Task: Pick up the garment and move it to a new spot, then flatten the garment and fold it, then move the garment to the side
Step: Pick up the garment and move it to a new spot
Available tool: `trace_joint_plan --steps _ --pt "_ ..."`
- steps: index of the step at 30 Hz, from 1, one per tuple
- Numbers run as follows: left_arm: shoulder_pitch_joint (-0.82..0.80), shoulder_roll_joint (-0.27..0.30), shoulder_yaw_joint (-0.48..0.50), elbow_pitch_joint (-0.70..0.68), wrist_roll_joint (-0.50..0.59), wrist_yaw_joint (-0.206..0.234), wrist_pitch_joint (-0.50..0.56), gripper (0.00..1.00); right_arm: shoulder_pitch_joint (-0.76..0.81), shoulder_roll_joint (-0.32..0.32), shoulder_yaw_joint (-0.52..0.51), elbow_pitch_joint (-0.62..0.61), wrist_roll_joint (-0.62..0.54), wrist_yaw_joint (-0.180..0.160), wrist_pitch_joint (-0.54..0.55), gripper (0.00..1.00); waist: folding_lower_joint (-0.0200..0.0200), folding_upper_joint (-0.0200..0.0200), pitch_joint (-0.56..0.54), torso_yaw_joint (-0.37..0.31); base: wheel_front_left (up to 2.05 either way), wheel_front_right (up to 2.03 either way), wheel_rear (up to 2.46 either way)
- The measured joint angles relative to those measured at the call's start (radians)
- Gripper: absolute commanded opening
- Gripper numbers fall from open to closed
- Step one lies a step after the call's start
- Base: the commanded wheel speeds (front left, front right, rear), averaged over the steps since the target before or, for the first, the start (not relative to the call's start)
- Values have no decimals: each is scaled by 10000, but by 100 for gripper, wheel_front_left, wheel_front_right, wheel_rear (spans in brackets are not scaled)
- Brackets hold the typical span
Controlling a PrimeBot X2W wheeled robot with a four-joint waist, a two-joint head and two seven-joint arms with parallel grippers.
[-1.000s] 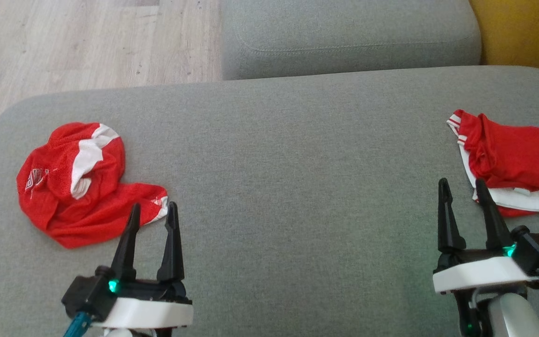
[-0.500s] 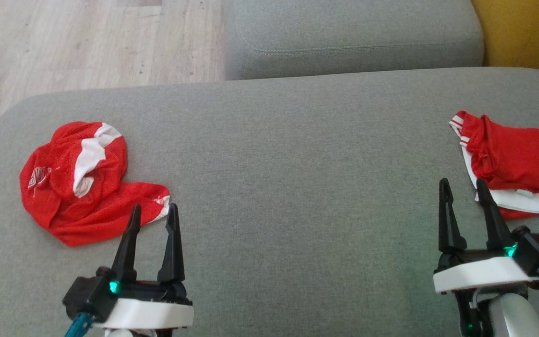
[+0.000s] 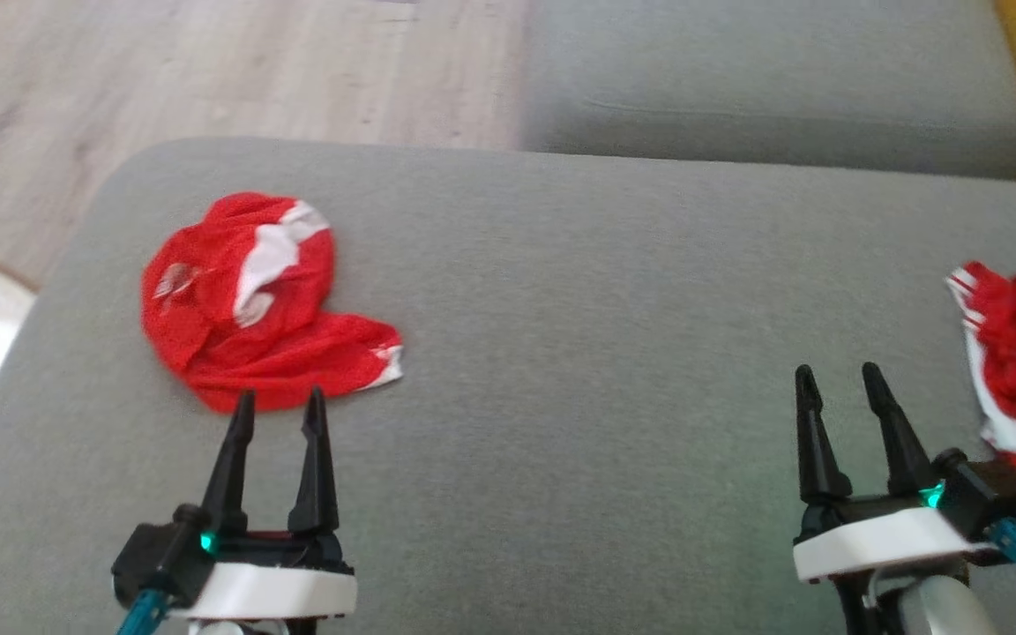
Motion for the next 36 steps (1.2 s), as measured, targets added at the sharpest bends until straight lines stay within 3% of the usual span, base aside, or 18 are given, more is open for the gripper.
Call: trace_joint_plan --steps 12,15,25,30,32,36 --pt "178 2 842 54 337 59 0 100 3 8 817 182 418 0 0 100 0 0 -233 1961 0 0 0" --pt "314 6 905 58 376 33 0 100 3 8 951 222 502 0 0 100 0 0 -246 2138 0 0 0" --pt "167 0 1369 -36 675 -54 0 100 -26 6 1032 282 499 0 0 100 0 0 55 1884 0 0 0" --pt "-755 150 1590 81 1089 -196 0 100 -105 8 823 169 268 0 -2 100 1 0 580 1577 0 0 0" --pt "-1444 485 1565 533 1183 -228 4 100 -247 4 637 109 113 0 -2 100 1 0 857 1436 0 0 0" --pt "-3490 1523 1396 1833 1356 -343 1264 100 -850 2 238 -150 -255 0 -2 100 3 0 1640 1083 0 0 0"
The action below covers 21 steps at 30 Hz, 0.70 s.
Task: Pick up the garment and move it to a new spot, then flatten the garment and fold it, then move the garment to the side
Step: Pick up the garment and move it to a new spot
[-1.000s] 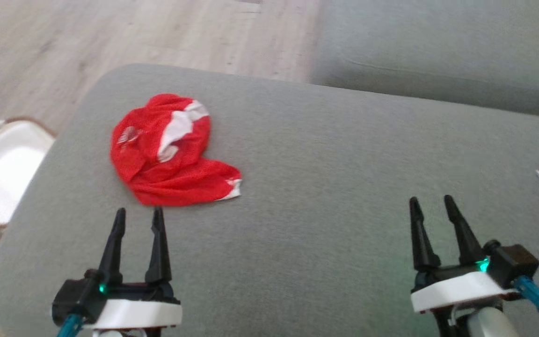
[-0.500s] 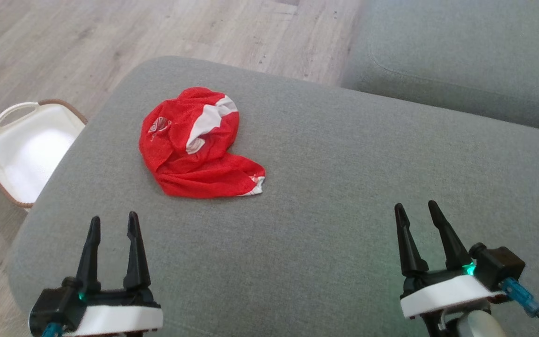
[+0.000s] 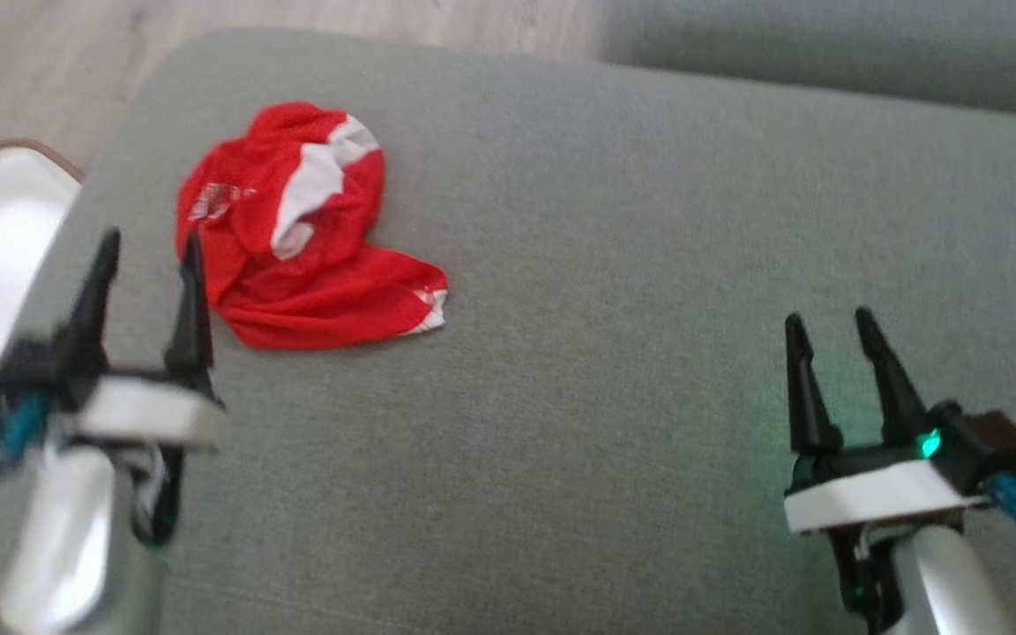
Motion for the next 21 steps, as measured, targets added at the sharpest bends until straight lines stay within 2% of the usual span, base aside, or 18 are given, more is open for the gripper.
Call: trace_joint_plan --steps 3,4,10,17,18,19,20,21 --pt "-1222 552 -546 901 15 -36 1116 100 -254 -4 -184 -169 -169 0 0 100 1 0 475 -213 0 0 0" --pt "-1222 552 -546 901 15 -36 1116 100 -254 -4 -184 -169 -169 0 0 100 1 0 475 -213 0 0 0" --pt "-2606 1101 -1877 2711 -435 -115 2842 100 -665 -8 -408 -263 -268 0 0 100 2 0 1252 -697 0 0 0" --pt "-3263 1580 -2257 4412 -790 -113 3227 100 -903 -10 -397 -401 -301 0 0 100 -1 0 1721 -1278 0 0 0" --pt "-3354 1572 -2339 4558 -943 -115 3233 91 -903 -12 -407 -403 -301 0 -2 100 0 0 1756 -1330 0 0 0" --pt "-3429 1567 -2466 4684 -1081 -113 3239 33 -903 -12 -408 -405 -301 0 0 100 0 0 1777 -1370 0 0 0" --pt "-3487 1569 -2543 4780 -1164 -113 3229 0 -903 -12 -403 -405 -301 0 -2 100 0 0 1785 -1403 0 0 0" --pt "-3509 1572 -2587 4830 -1239 -113 3189 0 -903 -12 -407 -405 -301 0 -2 100 -1 0 1781 -1426 0 0 0"
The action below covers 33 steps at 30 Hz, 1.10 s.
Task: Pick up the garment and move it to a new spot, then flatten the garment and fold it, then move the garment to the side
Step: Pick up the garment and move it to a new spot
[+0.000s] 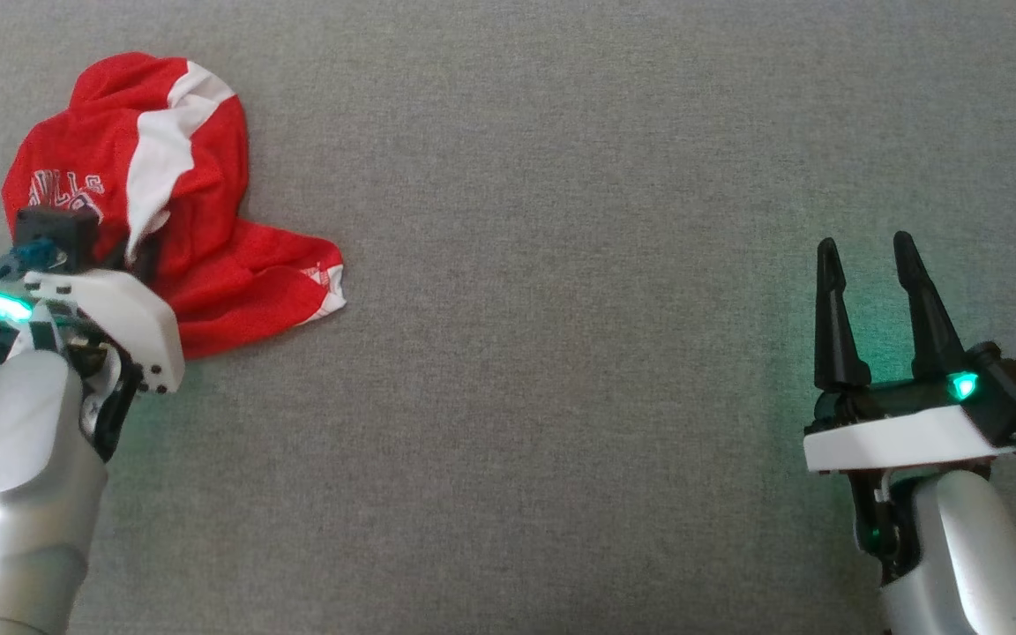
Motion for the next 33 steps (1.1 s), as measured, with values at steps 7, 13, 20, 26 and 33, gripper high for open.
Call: trace_joint_plan --steps 7,13,20,26,33 --pt "-306 54 -117 -113 -575 0 -1434 0 0 0 15 4 35 0 0 100 -2 0 -223 -19 0 0 0" --pt "-709 -150 -178 -1795 -1519 0 -2134 0 24 0 150 73 226 0 -27 100 -2 0 -607 -25 0 0 0" --pt "-747 -522 -205 -4477 -2025 255 -1714 0 50 0 378 109 554 0 -27 100 -2 0 -974 -266 0 0 0" --pt "-850 -982 -357 -6341 -2100 897 -1104 0 42 0 600 107 840 0 -27 100 -2 0 -999 -811 0 0 0" --pt "-1813 -1243 -614 -7269 -1714 1337 -755 0 18 0 832 107 1246 0 -27 100 -2 0 -977 -1732 0 0 0"
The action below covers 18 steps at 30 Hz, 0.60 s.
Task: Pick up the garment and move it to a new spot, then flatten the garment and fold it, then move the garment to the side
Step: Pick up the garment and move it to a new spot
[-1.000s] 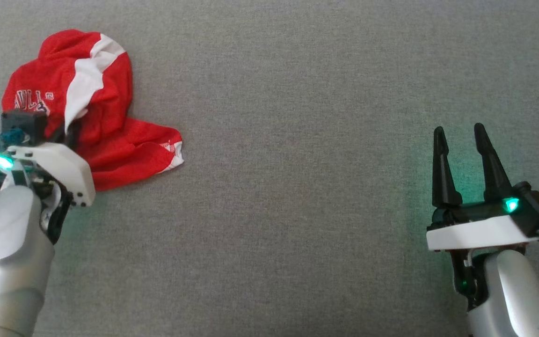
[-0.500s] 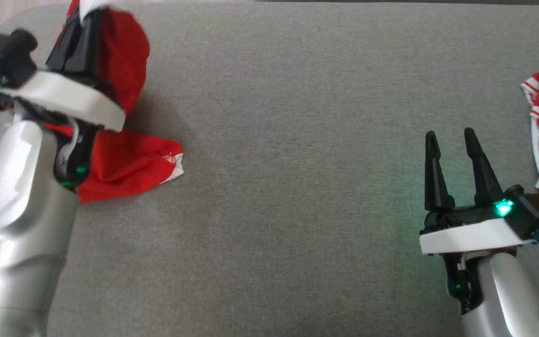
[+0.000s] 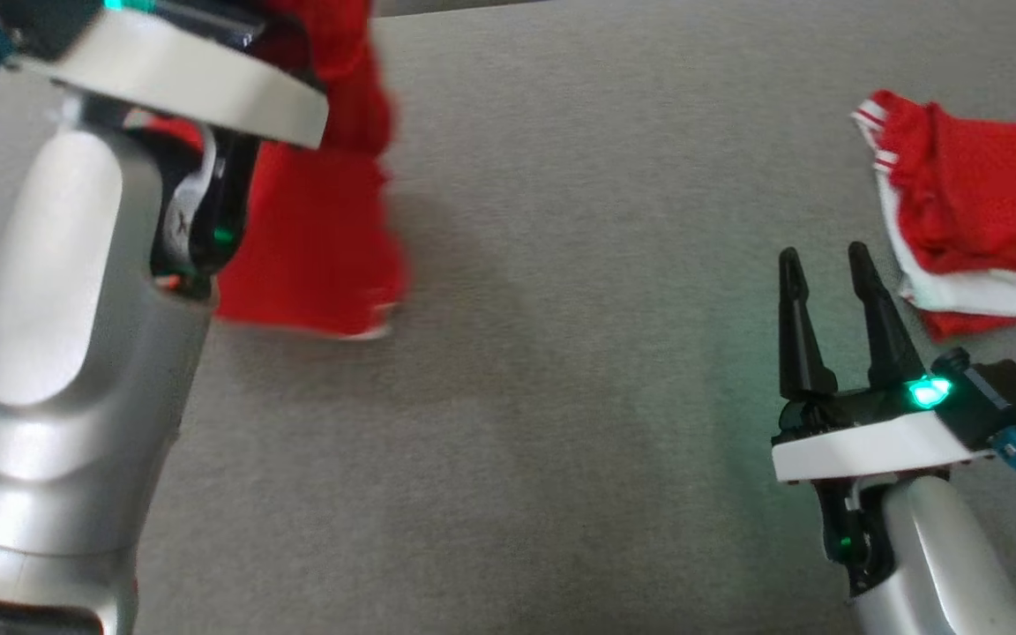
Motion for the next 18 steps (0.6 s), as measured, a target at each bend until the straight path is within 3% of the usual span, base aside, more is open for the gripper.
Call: trace_joint_plan --steps 4,8,9,10,18 --pt "-388 -102 -136 184 153 109 105 0 -35 0 119 -10 169 0 0 100 0 0 24 -559 0 0 0" --pt "-909 -539 -301 1469 150 151 81 0 -230 0 328 -17 330 0 0 100 0 0 146 -1043 0 0 0" --pt "-1052 -635 -341 1847 140 56 0 83 -296 0 389 -25 355 0 0 100 0 0 192 -1147 0 0 0" --pt "-1188 -692 -385 2219 136 -52 -132 100 -366 0 443 -25 384 0 0 100 0 0 241 -1244 0 0 0" --pt "-1734 -892 -539 4125 140 -566 -1254 100 -543 -2 499 -69 447 0 0 100 2 0 537 -1515 0 0 0"
